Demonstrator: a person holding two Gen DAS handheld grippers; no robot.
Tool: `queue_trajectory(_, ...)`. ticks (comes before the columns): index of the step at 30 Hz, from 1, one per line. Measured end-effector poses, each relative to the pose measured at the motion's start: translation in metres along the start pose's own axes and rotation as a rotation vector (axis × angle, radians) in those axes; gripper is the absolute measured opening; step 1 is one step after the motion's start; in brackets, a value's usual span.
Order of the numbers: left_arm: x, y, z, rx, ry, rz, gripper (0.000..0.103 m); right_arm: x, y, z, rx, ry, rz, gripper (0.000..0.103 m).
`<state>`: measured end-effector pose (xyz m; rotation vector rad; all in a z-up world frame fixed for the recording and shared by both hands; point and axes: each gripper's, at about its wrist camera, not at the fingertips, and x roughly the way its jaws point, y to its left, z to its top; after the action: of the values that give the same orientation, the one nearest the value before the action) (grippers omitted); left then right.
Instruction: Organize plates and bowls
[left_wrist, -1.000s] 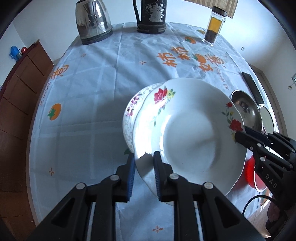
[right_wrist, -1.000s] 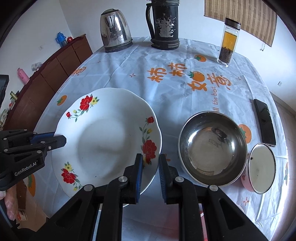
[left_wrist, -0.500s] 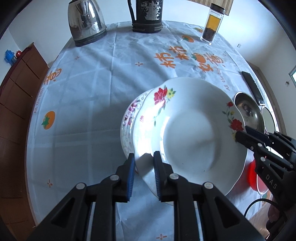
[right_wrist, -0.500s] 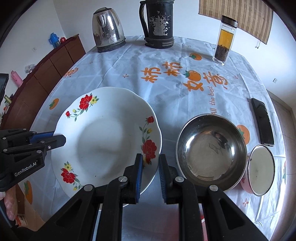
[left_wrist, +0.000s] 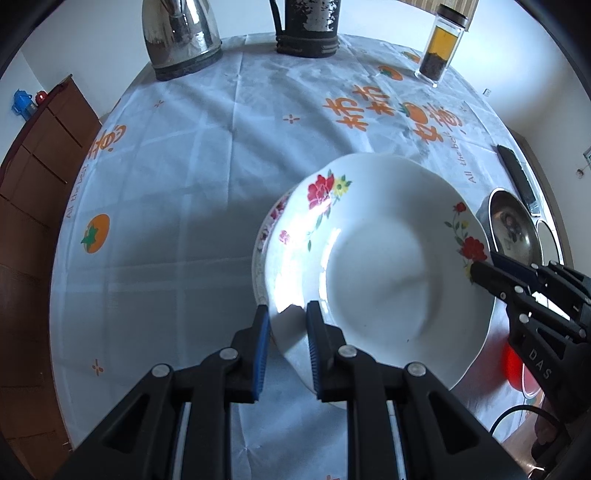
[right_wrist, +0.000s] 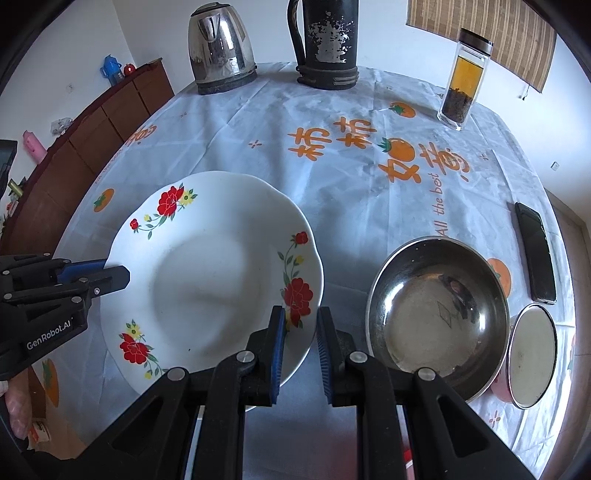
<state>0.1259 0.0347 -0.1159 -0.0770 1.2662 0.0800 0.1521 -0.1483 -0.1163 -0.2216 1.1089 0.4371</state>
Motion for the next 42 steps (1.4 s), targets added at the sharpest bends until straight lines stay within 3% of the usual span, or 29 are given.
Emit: queue_trajectory(42,0.026,0.013,0.01,-0.024,0.03,0.004,0.017,0.031,0.007,0.01,-0.027,0.043,0.002,0.019)
